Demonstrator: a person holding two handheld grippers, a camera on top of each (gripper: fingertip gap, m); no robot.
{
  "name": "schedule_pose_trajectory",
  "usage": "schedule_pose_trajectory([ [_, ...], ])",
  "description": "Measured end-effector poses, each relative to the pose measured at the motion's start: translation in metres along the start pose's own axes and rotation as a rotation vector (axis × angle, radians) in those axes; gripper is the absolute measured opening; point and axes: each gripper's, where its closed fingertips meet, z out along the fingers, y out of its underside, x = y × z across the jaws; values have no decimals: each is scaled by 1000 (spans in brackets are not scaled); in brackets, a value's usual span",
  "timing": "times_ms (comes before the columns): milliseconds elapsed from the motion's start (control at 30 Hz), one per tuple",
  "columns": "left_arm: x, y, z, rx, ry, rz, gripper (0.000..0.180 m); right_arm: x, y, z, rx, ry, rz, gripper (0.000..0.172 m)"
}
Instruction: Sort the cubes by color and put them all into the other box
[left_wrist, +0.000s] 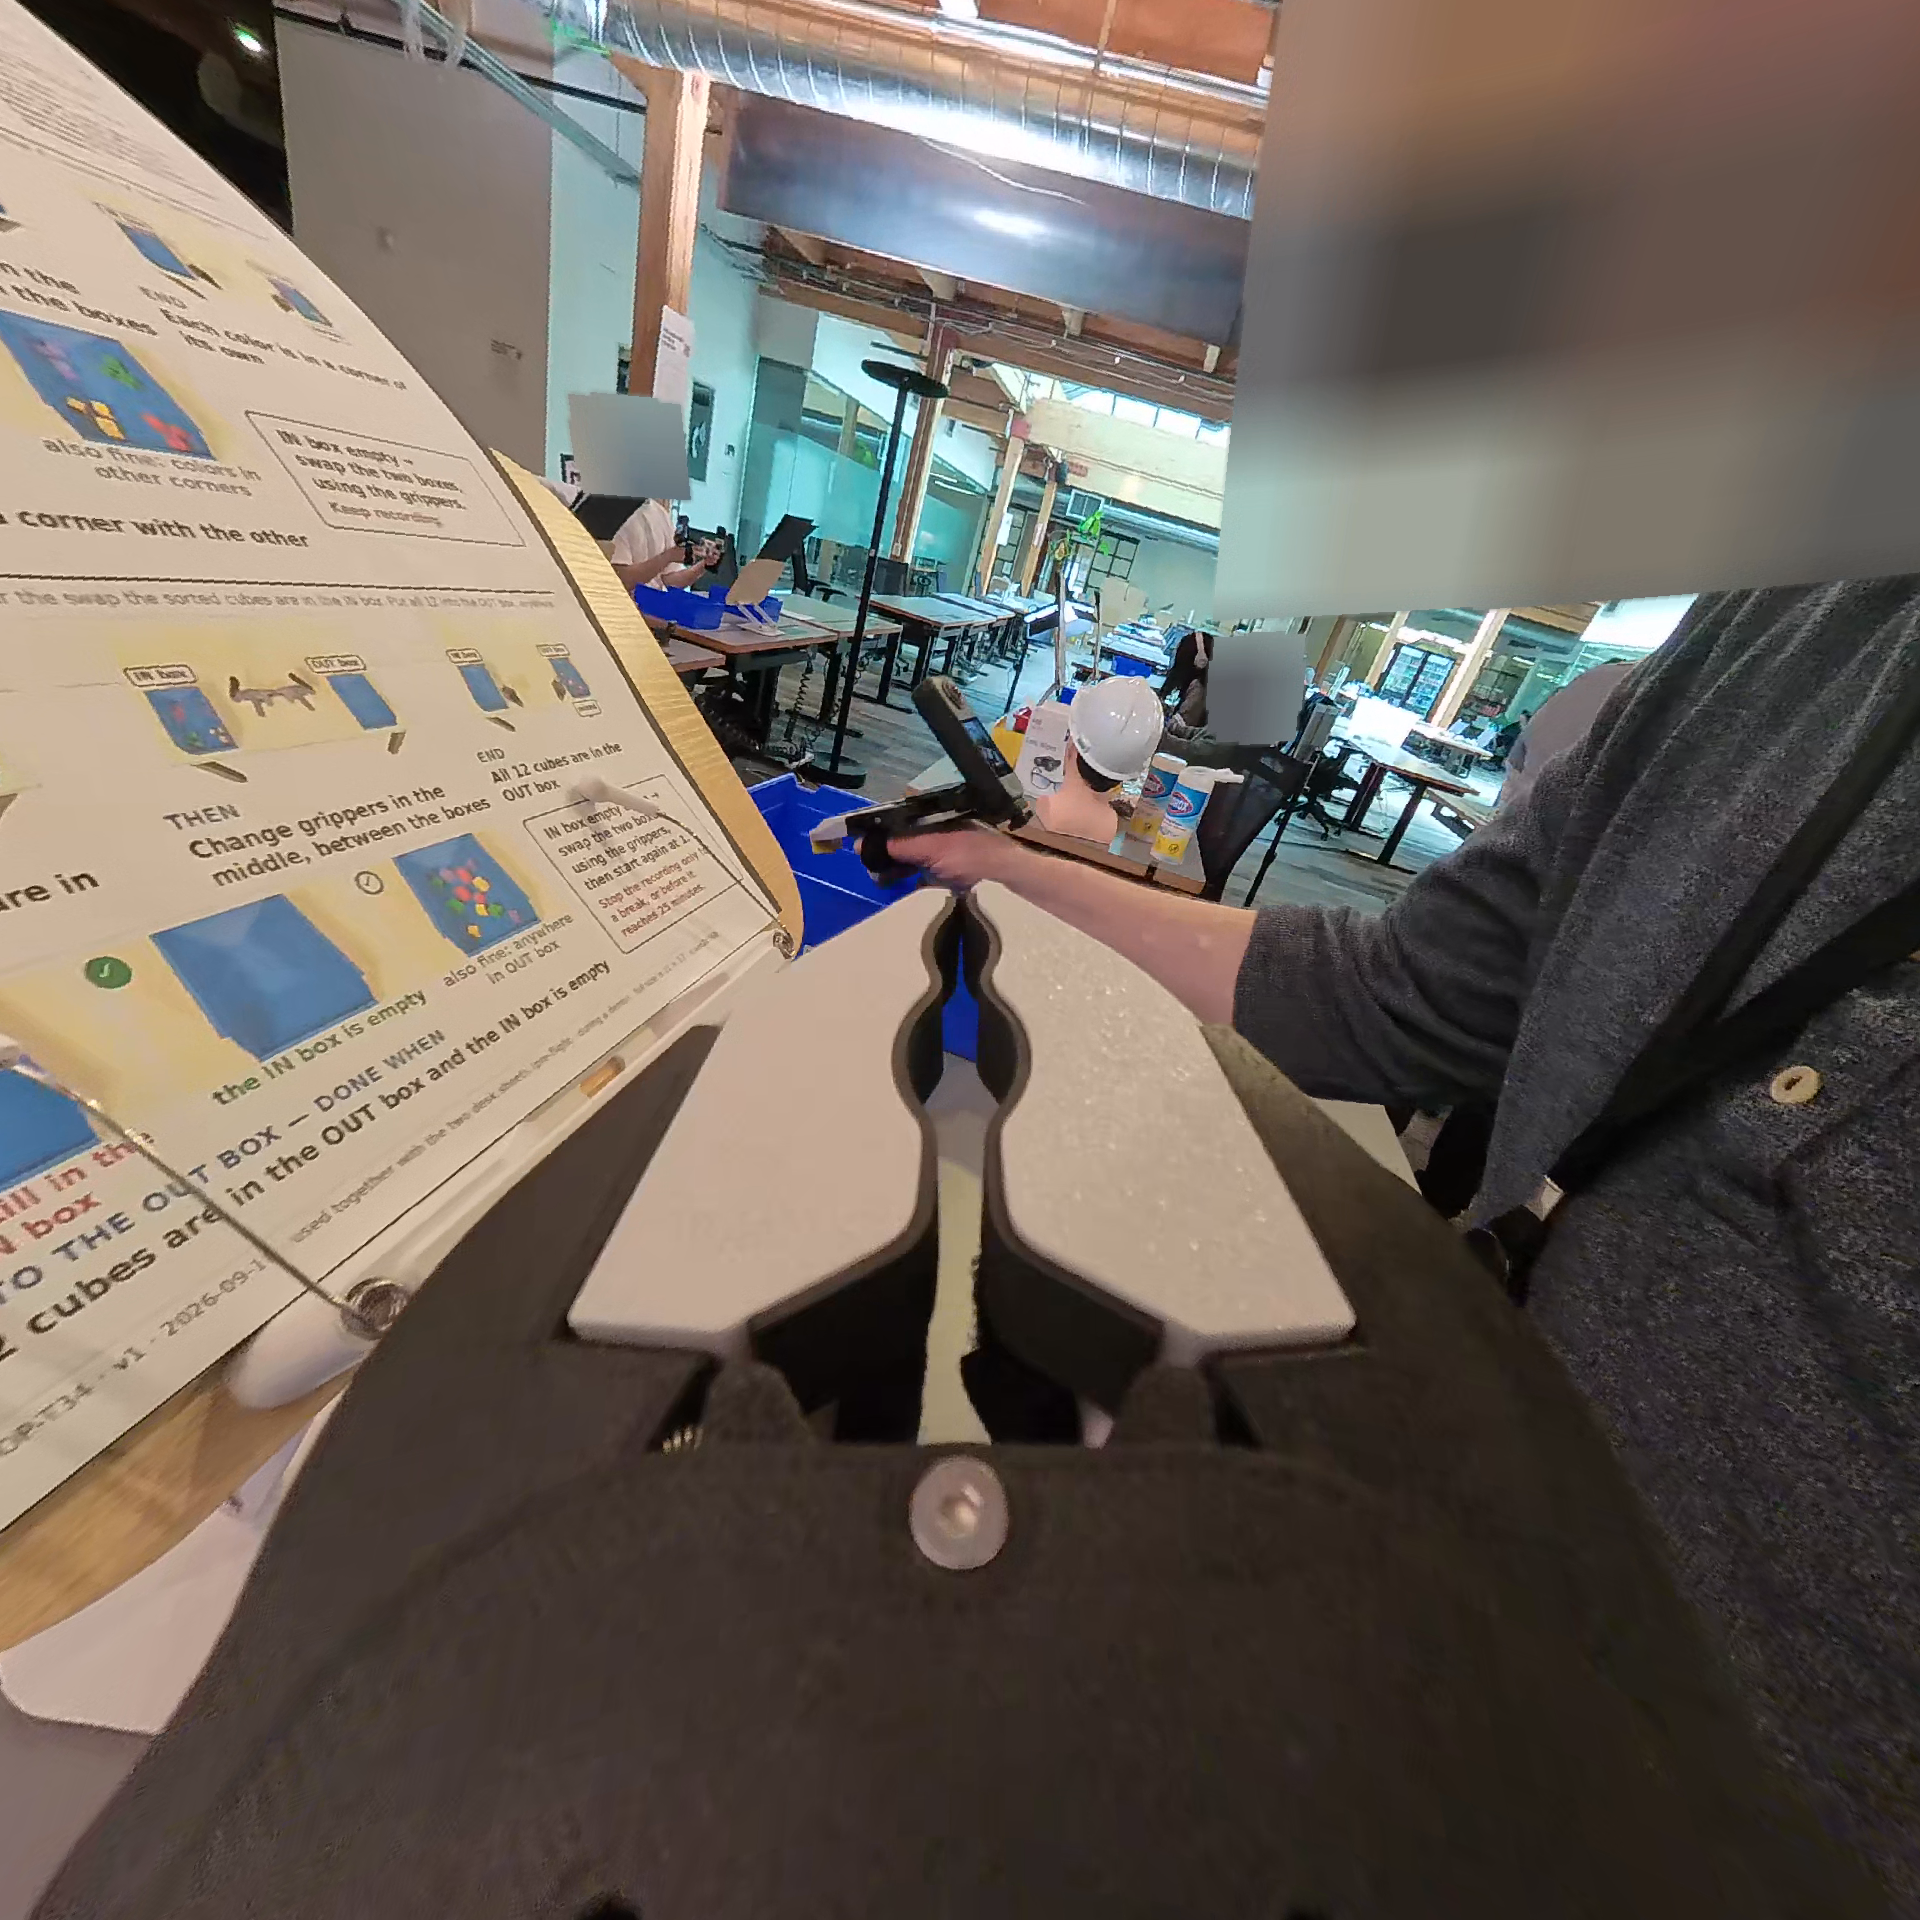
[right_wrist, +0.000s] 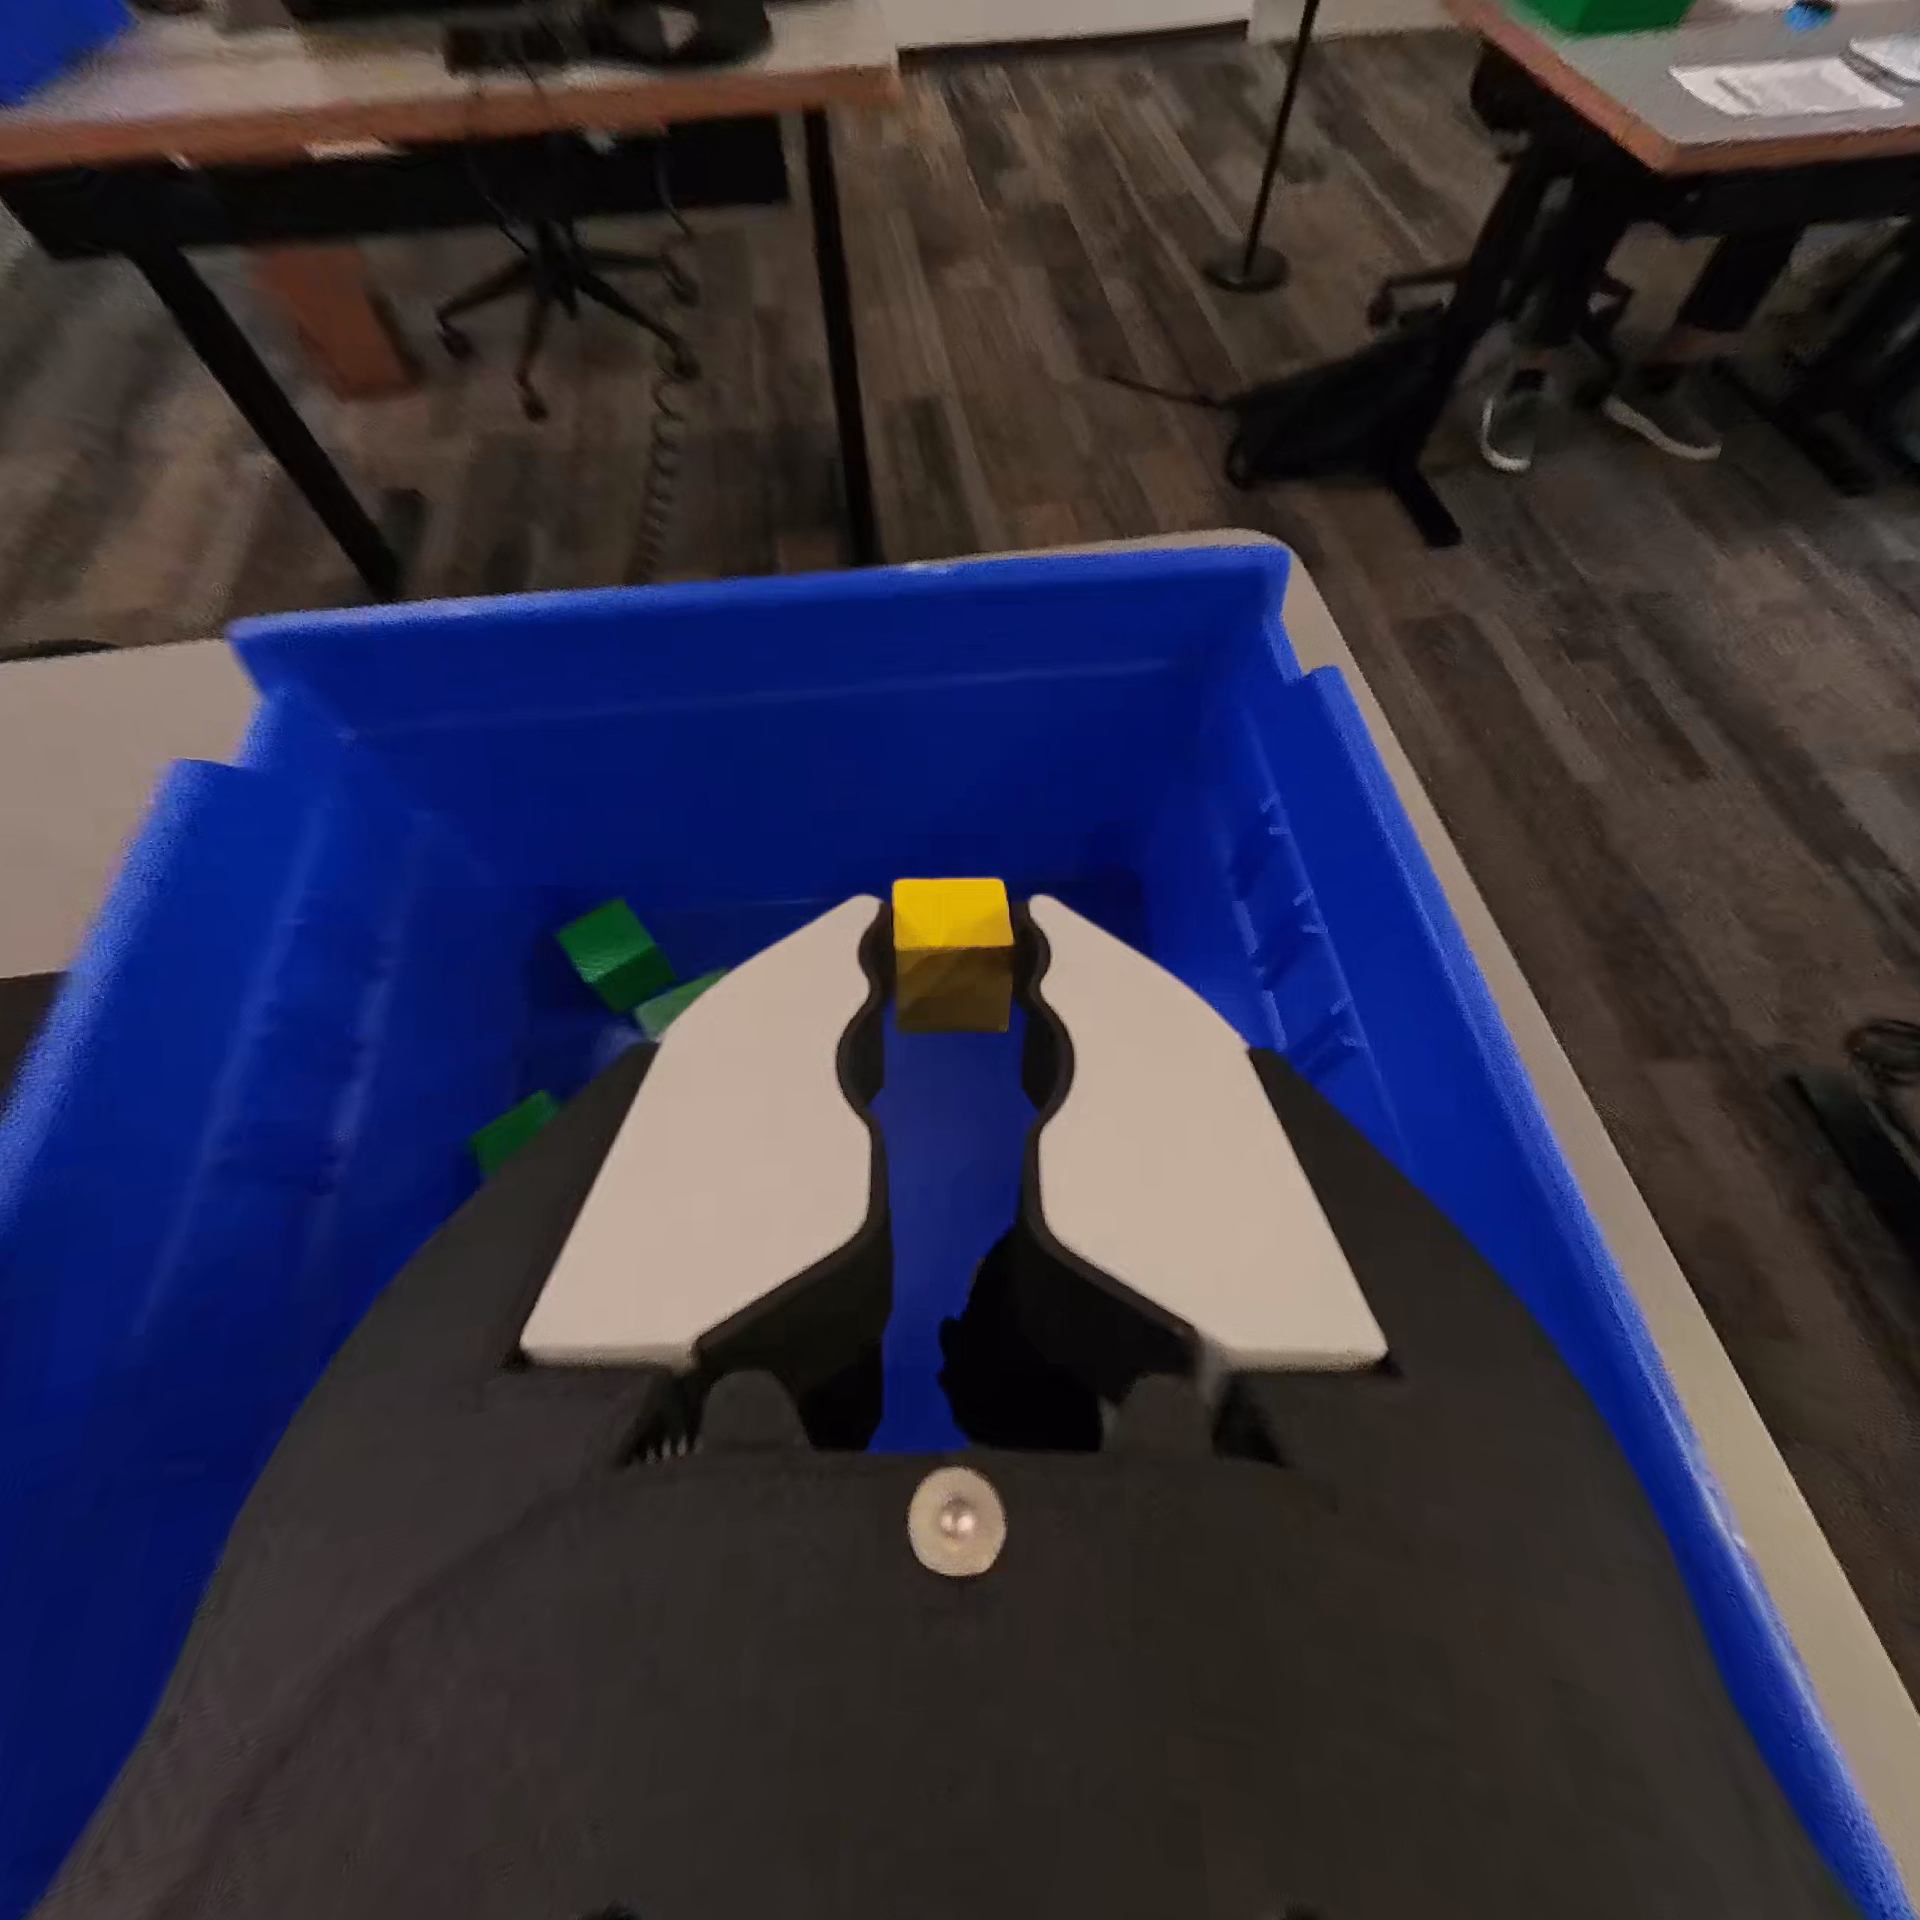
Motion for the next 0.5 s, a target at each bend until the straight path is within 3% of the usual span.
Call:
schedule_pose_trajectory([
  [233,-7,-1,-16,7,-51,-4,0,17,35,42,-193,82,-62,23],
  [433,-9,0,-26,-3,-75,-4,0,23,55,51,-306,103,-101,24],
  [500,-10,0,-29,-10,-77,-5,0,21,59,50,-351,99,-119,34],
])
